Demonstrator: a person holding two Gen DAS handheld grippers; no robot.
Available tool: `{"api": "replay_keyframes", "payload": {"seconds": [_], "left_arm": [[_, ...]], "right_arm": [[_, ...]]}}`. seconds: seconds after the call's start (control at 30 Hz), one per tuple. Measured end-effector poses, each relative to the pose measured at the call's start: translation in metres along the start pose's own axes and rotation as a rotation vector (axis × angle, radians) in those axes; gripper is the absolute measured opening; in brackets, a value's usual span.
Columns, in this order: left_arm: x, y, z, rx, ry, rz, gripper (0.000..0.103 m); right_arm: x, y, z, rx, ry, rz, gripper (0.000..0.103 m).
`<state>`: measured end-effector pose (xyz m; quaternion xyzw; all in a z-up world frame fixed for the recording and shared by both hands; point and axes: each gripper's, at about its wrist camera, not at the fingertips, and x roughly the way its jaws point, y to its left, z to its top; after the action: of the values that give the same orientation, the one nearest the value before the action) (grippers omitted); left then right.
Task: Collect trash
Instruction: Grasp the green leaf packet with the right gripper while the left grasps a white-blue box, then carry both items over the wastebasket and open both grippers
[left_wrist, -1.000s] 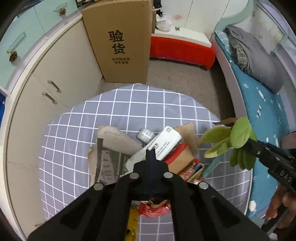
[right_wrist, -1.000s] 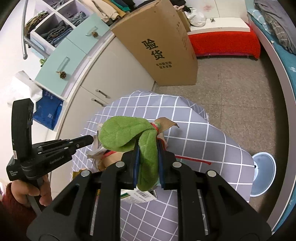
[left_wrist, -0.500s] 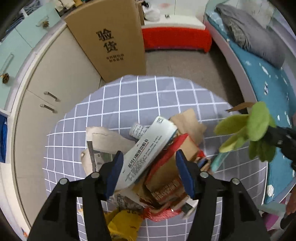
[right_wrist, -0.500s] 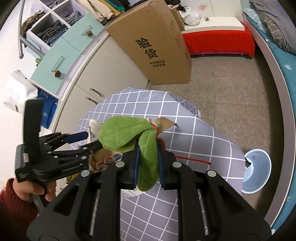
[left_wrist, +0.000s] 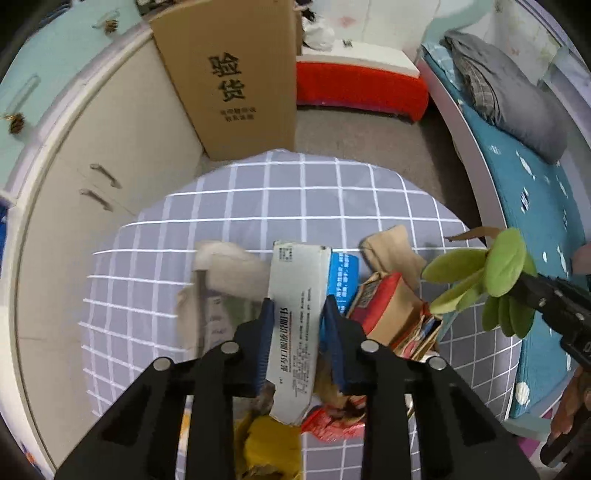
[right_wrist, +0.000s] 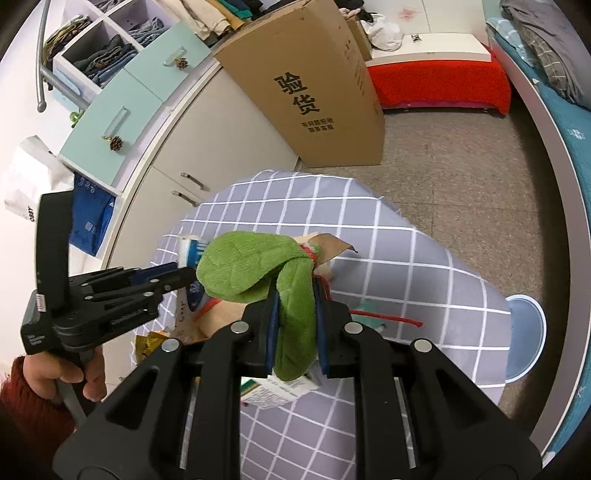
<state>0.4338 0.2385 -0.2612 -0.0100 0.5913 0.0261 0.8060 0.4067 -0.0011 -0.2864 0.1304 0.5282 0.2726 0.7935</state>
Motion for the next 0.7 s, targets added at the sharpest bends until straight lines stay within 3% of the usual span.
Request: {"api": "replay_keyframes", "payload": {"seconds": [0.4,0.57,0.7], "left_arm": [[-0.109,0.02,-0.018,-0.134,-0.197,-0.019,0.026],[-0.129,-0.009,-0.015,-0.134,-0.237,-0.076,0.026],[-0.126,-0.064,-0.009,-0.073,-0.227,-0.128,0.026]], "right_arm": [[-0.035,0.036,0.0,-0.028,-0.039,0.077,0.017],[-0.065,0.019,0.001,-0.009,-0.08,0.072,0.017],[-0.093,-0.015,-0.001,0.034,-0.111,0.037,0.017]]}}
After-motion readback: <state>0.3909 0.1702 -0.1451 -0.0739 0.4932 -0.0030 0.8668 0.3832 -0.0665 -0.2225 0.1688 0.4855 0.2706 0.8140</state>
